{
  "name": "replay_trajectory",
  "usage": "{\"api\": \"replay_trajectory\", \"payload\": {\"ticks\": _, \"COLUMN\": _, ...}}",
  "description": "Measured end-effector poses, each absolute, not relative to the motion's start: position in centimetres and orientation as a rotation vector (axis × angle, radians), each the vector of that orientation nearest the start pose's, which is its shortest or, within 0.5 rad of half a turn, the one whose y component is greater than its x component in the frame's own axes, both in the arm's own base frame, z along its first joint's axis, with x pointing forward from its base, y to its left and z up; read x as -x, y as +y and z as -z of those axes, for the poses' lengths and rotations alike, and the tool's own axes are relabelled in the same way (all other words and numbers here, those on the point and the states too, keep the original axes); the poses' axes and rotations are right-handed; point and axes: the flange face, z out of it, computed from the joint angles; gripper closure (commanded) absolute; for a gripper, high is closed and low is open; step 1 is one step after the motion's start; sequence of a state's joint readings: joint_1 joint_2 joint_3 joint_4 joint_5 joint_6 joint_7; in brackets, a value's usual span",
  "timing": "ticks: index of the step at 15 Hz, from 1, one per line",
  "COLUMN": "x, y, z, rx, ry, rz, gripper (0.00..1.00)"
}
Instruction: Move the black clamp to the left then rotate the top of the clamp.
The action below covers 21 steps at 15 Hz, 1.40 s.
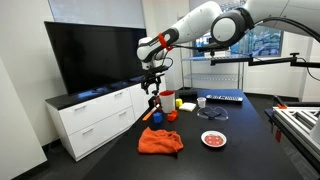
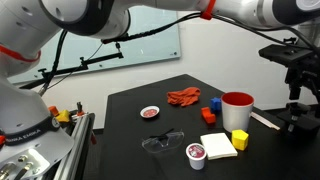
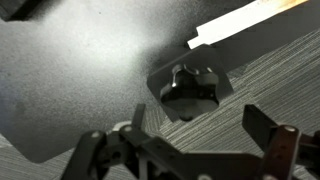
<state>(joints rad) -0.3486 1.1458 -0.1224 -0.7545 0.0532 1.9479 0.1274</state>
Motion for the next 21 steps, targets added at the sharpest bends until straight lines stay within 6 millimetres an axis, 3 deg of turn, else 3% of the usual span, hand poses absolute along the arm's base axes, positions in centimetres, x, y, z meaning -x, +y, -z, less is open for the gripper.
{"api": "replay_trajectory", "payload": {"ticks": 10, "x": -73.2, "y": -31.1, "z": -24.1, "rx": 3.080, "ry": 0.875, "rz": 0.007, "gripper": 0.00}}
{"api": "replay_trajectory", "payload": {"ticks": 11, "x": -73.1, "y": -31.1, "z": -24.1, "rx": 3.078, "ry": 0.879, "rz": 0.001, "gripper": 0.25}}
{"api": "replay_trajectory", "payload": {"ticks": 12, "x": -73.0, "y": -31.1, "z": -24.1, "rx": 3.075, "ry": 0.886, "rz": -0.004, "gripper": 0.28}}
{"api": "replay_trajectory", "payload": {"ticks": 17, "x": -72.5, "y": -31.2, "z": -24.4, "rx": 3.066, "ry": 0.913, "rz": -0.020, "gripper": 0.67}}
{"api": "replay_trajectory", "payload": {"ticks": 18, "x": -72.4, "y": -31.3, "z": -24.4, "rx": 3.067, "ry": 0.916, "rz": -0.021, "gripper": 0.73}}
{"api": "replay_trajectory", "payload": {"ticks": 21, "x": -72.1, "y": -31.3, "z": -24.5, "rx": 3.066, "ry": 0.921, "rz": -0.025, "gripper": 0.74}}
